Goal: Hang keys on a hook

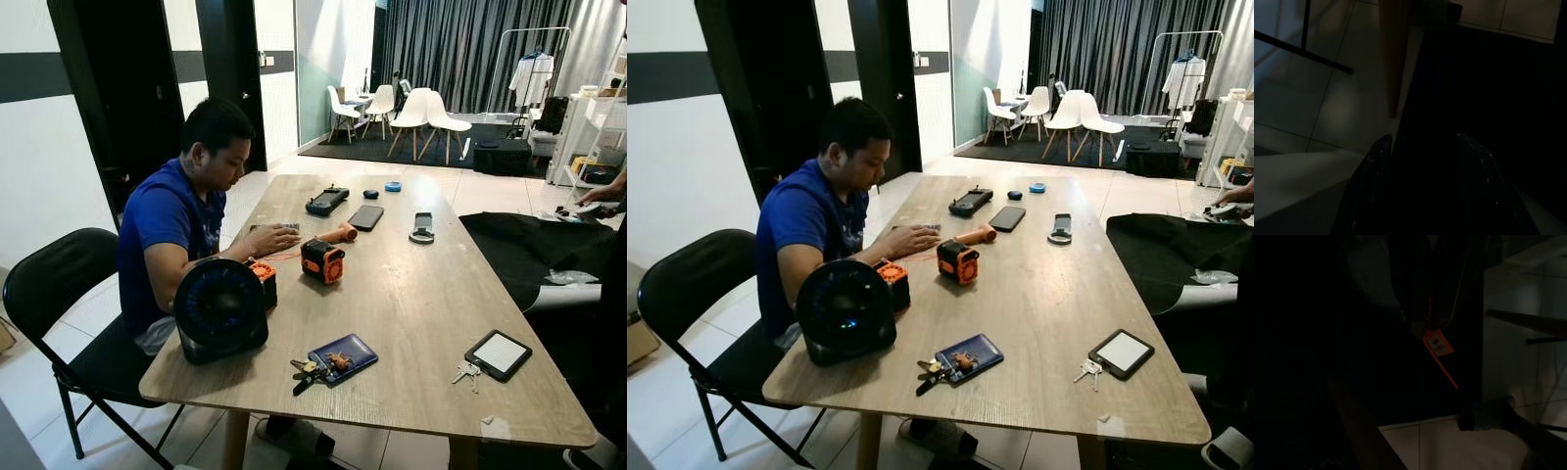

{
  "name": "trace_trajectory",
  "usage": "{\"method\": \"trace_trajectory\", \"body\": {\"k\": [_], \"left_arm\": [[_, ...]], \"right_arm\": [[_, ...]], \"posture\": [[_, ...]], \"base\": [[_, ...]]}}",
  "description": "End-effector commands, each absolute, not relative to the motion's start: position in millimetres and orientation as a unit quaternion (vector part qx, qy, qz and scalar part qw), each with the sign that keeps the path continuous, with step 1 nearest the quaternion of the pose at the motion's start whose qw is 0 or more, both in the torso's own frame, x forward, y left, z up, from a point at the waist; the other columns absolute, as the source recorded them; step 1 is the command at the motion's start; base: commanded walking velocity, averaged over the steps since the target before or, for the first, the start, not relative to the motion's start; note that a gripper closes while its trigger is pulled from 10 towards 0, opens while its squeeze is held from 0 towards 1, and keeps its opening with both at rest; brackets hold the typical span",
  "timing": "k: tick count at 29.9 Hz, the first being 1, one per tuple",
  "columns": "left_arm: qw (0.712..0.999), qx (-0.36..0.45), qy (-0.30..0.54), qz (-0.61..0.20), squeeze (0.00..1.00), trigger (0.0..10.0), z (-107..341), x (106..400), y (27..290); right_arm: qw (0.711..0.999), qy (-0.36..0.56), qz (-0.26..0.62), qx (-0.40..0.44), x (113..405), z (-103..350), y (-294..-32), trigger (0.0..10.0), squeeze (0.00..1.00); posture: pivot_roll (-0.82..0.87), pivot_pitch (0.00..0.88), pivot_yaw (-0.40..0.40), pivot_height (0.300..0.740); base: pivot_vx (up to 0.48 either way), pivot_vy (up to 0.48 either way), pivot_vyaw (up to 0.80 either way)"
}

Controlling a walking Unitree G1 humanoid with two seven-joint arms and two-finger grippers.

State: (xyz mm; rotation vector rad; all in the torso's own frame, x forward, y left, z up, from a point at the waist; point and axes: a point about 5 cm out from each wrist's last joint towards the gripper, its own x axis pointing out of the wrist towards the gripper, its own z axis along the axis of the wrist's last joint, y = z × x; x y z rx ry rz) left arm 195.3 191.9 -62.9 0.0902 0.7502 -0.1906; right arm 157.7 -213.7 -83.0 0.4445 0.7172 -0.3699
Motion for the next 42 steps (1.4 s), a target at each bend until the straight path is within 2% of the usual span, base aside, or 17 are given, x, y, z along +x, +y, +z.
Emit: {"method": "trace_trajectory", "body": {"k": [1,21,42], "left_arm": [[0.924,0.043,0.368,-0.095,0.00,10.0,-64,193,193],[0.924,0.031,0.367,-0.102,0.00,10.0,-64,193,188],[0.921,0.047,0.370,-0.113,0.00,10.0,-64,195,189]], "right_arm": [[0.894,0.350,-0.176,0.220,156,-85,-209,10.0,0.00],[0.895,0.363,-0.146,0.212,158,-86,-204,10.0,0.00],[0.893,0.364,-0.143,0.224,162,-86,-199,10.0,0.00]], "posture": [[0.07,0.000,0.051,0.740],[0.06,0.000,0.020,0.740],[0.10,0.017,0.043,0.740]], "base": [[0.000,0.000,0.00],[0.000,0.000,0.00],[0.000,0.000,0.00]]}}
